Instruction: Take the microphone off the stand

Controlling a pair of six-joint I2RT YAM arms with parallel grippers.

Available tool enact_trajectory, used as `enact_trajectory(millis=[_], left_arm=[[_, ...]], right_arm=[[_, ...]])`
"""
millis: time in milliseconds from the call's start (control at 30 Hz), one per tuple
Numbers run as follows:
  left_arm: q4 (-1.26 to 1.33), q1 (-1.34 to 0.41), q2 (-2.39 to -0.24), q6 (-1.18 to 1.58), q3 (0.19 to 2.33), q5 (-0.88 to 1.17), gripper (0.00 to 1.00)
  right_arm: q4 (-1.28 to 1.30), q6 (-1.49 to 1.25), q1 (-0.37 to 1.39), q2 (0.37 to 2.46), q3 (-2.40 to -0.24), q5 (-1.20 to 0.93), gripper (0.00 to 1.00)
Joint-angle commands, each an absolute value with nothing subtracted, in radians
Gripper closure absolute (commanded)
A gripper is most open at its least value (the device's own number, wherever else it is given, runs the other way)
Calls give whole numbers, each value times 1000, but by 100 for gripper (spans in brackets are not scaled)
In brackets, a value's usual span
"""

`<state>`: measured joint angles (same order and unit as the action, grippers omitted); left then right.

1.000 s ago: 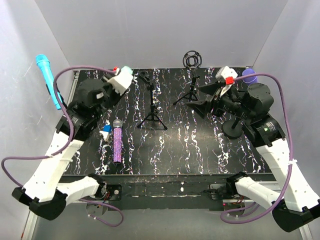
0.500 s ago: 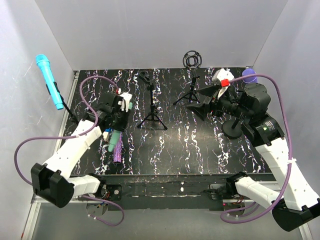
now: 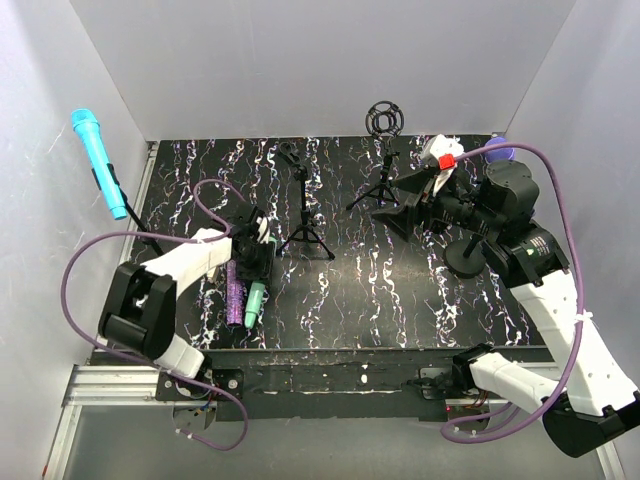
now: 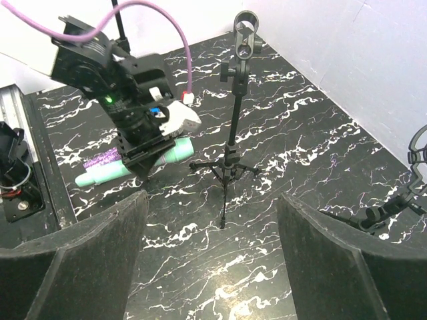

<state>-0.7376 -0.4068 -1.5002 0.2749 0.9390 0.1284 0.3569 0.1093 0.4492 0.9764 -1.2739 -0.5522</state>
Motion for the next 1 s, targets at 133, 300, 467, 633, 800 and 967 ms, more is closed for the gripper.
enact_trajectory(millis=[133, 300, 467, 633, 800, 967], left_arm=[[-690, -397, -1600, 296, 930, 181, 92], [-692, -397, -1591, 305, 914, 147, 53], [-692, -397, -1585, 302, 914, 150, 39], [-696, -397, -1560, 299, 919, 135, 37], [-706, -397, -1522, 276, 936, 147, 37], [-753, -397, -1468, 232, 989, 205, 37]], right_arm=[[347, 100, 448, 969, -1301, -583, 16], [331, 91, 448, 976, -1298, -591, 16], [322, 84, 449, 985, -1298, -594, 16], [325, 83, 448, 985, -1301, -586, 16], [331, 87, 448, 986, -1304, -586, 16], [336, 92, 448, 992, -1310, -586, 16]])
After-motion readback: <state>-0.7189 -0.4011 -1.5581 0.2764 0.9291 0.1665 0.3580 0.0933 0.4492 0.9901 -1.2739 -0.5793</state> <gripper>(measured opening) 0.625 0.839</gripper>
